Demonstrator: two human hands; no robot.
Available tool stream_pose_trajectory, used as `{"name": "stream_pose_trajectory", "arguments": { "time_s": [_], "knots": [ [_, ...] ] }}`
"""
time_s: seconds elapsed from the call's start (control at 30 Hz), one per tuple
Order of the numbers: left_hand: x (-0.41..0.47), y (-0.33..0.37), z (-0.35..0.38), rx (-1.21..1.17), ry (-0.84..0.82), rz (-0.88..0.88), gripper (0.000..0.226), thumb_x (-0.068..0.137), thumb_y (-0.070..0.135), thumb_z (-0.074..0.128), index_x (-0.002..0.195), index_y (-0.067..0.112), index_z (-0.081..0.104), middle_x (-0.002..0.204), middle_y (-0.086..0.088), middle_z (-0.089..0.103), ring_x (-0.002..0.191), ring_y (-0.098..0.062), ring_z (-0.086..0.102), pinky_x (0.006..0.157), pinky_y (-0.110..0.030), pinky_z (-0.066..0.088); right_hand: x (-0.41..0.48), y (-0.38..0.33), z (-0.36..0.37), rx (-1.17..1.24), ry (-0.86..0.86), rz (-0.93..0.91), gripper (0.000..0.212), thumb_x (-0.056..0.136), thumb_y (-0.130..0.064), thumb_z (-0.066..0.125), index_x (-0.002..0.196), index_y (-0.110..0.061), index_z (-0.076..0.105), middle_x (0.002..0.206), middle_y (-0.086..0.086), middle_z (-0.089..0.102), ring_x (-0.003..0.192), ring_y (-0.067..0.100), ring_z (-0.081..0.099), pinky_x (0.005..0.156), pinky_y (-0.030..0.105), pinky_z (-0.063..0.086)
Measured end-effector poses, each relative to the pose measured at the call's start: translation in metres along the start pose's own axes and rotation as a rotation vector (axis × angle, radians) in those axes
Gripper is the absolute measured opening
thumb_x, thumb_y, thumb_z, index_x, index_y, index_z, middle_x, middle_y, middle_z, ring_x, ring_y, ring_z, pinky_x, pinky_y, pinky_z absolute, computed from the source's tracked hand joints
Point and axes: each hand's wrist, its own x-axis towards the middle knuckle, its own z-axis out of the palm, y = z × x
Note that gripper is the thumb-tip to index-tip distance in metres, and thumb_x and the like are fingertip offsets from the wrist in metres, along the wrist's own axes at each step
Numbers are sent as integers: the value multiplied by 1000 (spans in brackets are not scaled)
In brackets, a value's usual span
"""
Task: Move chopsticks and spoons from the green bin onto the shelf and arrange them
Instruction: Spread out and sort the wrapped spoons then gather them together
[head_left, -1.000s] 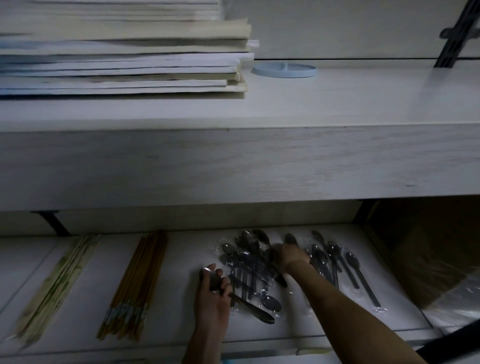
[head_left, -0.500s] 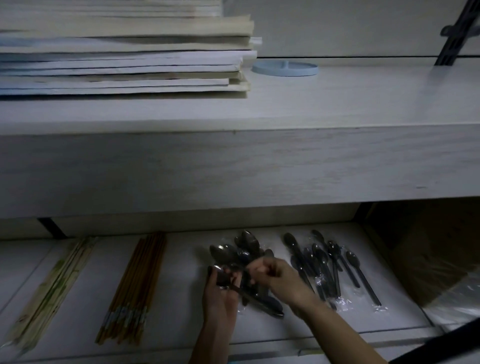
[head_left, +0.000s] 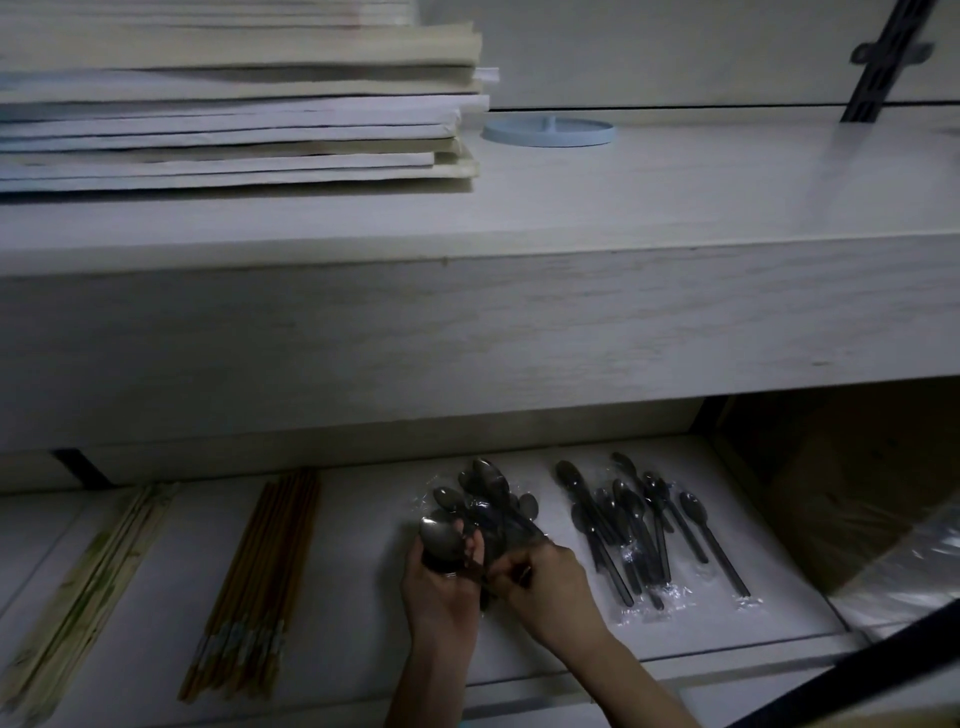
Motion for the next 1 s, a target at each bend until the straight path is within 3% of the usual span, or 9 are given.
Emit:
{"name": "stream_pose_trajectory", "arguments": {
  "time_s": [0.1, 0.23, 0.33, 0.43, 0.53, 0.6, 0.67, 0.83, 1.0],
  "knots": [
    [4, 0, 0, -270, 3, -206, 26, 100, 17, 37, 90, 9, 59, 71, 1, 69, 71, -8, 61, 49, -15, 53, -4, -3, -1, -132, 1, -52, 22, 87, -22, 54, 89, -22, 76, 72, -19, 58, 61, -8, 52, 59, 0, 33],
    [6, 3, 1, -376, 40, -258, 25, 99, 19, 39, 91, 9, 59, 79, -5, 52, 57, -7, 57, 46, -15, 52, -5, 5, 9, -181, -25, -54, 26, 92, -30, 47, 93, -21, 71, 103, 4, 64, 100, 18, 55, 83, 24, 39],
    [8, 5, -1, -358, 44, -262, 24, 98, 22, 40, 91, 8, 59, 80, -5, 52, 63, -8, 53, 47, -14, 52, -7, 10, 19, -84, -170, -4, 26, 96, -27, 42, 98, -14, 65, 99, 14, 68, 93, 29, 62, 79, 30, 44],
    [10, 6, -5, -329, 26, -258, 27, 99, 25, 38, 89, 8, 57, 80, -6, 50, 65, -10, 48, 43, -13, 48, -4, 10, 16, -56, -256, 12, 25, 96, -26, 44, 89, -15, 65, 79, 7, 67, 77, 21, 61, 73, 28, 43],
    [13, 8, -11, -282, 21, -208, 31, 102, 25, 30, 83, 11, 50, 72, -3, 40, 39, -7, 40, 36, -11, 36, 9, 8, 0, 32, -326, 30, 35, 97, -28, 46, 67, -22, 63, 64, -4, 59, 56, -3, 50, 63, 17, 39],
    [13, 9, -16, -290, 28, -200, 29, 102, 25, 30, 85, 11, 50, 72, -3, 40, 37, -6, 38, 36, -11, 36, 29, 17, -8, -22, -144, 38, 27, 97, -25, 46, 88, -14, 69, 84, 1, 62, 72, 2, 54, 66, 14, 40],
    [11, 8, -19, -286, 26, -204, 29, 101, 26, 31, 88, 11, 51, 72, -3, 42, 40, -6, 38, 37, -12, 38, 49, 33, -10, -148, 64, 52, 21, 93, -23, 52, 104, -12, 66, 102, 6, 62, 92, 17, 59, 80, 26, 47],
    [9, 9, -20, -267, 20, -208, 28, 101, 25, 31, 87, 11, 51, 70, -4, 41, 36, -6, 38, 36, -13, 37, 62, 45, -2, -344, -150, 218, 30, 94, -33, 45, 118, -18, 55, 116, 9, 64, 109, 29, 59, 88, 37, 49],
    [11, 14, -21, -286, 21, -203, 28, 101, 26, 31, 86, 11, 50, 70, -3, 40, 32, -6, 38, 35, -10, 35, 61, 60, 1, -197, -108, 326, 30, 97, -27, 42, 117, -6, 50, 116, 18, 64, 106, 33, 61, 87, 37, 48]
  ]
}}
